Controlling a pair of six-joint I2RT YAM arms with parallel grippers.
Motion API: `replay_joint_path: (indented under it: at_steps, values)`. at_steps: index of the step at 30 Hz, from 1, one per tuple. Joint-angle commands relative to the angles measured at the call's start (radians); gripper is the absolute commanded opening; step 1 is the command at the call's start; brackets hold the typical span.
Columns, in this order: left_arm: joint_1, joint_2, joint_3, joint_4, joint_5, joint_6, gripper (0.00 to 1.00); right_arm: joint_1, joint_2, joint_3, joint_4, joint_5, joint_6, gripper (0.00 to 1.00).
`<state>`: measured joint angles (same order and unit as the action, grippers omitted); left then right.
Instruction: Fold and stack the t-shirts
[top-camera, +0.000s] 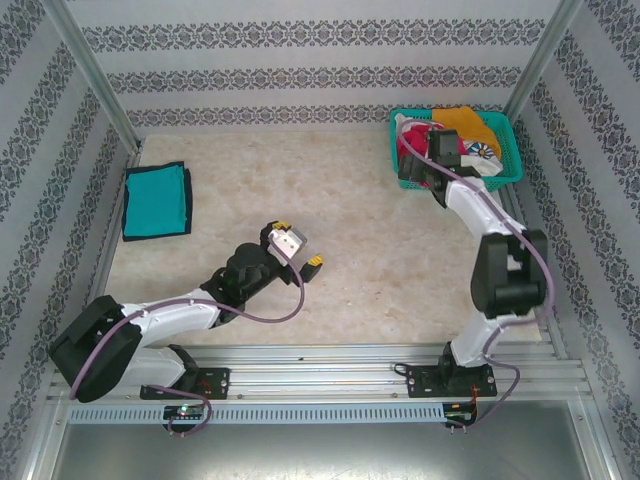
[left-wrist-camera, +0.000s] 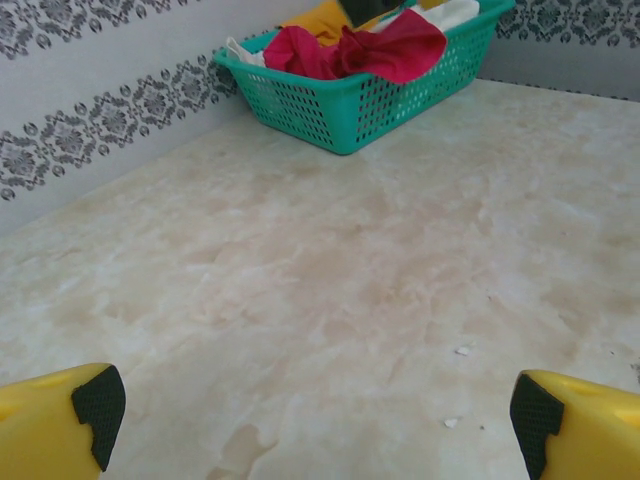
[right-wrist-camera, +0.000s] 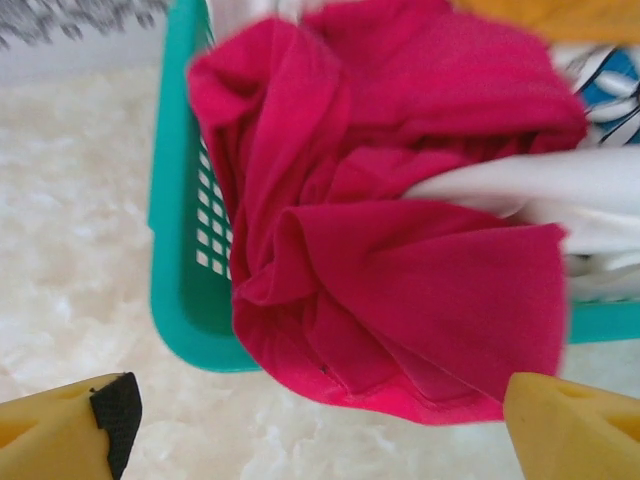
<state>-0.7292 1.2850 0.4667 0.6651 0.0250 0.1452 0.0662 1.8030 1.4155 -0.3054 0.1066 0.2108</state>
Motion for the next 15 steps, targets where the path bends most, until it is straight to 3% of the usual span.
replay_joint_path:
  at_steps: [1, 3, 8, 15]
  values:
    - [-0.026, -0.009, -0.018, 0.033, -0.017, -0.035, 1.00, -0.022, 0.118, 0.155, -0.203, -0.003, 0.036, 0.85]
    - [-0.030, -0.018, -0.030, 0.028, -0.025, -0.042, 1.00, -0.028, 0.187, 0.232, -0.255, -0.008, 0.034, 0.73]
    - [-0.035, -0.034, -0.043, 0.005, -0.043, -0.051, 1.00, -0.026, 0.188, 0.323, -0.260, -0.015, 0.022, 0.02]
    - [-0.035, 0.035, -0.018, 0.052, -0.038, -0.062, 1.00, -0.008, 0.065, 0.406, -0.197, -0.018, -0.003, 0.00]
